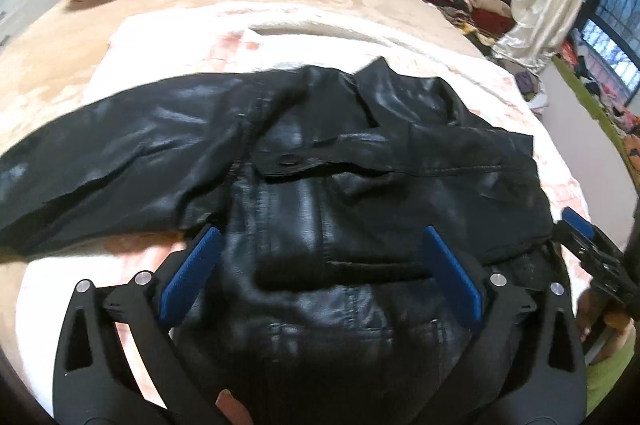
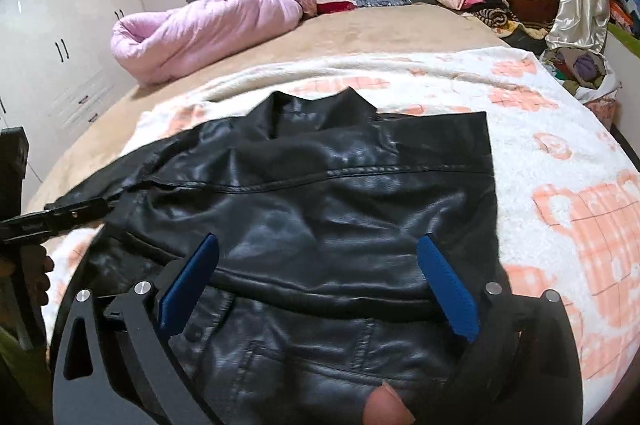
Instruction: Fold large clothes
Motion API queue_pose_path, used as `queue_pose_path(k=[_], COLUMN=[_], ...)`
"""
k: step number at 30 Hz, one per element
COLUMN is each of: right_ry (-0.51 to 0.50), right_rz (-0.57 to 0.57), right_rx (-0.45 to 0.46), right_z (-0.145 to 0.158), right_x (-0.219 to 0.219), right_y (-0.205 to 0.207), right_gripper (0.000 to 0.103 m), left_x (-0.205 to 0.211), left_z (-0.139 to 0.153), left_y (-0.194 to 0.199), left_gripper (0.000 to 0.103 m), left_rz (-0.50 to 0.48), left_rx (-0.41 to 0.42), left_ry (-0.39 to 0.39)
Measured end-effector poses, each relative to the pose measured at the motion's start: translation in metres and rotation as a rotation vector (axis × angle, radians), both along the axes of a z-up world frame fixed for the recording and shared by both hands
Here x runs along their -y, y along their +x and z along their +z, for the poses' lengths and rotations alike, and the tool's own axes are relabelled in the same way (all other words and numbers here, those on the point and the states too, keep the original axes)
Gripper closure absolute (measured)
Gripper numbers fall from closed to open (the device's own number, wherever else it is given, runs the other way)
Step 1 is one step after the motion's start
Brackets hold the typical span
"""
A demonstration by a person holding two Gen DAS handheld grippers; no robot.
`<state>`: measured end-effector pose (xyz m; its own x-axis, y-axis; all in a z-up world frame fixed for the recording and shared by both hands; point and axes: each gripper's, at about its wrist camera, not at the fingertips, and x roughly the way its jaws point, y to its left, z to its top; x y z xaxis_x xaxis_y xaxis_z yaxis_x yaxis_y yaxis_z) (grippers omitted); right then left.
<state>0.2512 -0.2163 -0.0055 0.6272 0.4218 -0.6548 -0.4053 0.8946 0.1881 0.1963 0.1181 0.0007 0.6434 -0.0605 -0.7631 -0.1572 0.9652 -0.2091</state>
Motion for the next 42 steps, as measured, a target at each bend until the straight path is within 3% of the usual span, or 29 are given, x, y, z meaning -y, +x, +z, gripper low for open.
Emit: queue_pose_path(k=[11, 42], right_ry=[-0.031, 0.004], right_rz=[0.058, 0.266], right_rx=[0.064, 0.107], right_z=[0.015, 0.056], right_x=[-0.038, -0.189], right_y=[-0.022, -0.049], right_gripper=[0.004, 0.004], left_x=[-0.025, -0.141], left_z=[0.01, 0.026], left_y=[-0.03, -0.072], left_gripper=[0.009, 0.009], left_rz=[0.102, 0.388], left_rx=[0.022, 0.062], left_ry=[0.037, -0.03])
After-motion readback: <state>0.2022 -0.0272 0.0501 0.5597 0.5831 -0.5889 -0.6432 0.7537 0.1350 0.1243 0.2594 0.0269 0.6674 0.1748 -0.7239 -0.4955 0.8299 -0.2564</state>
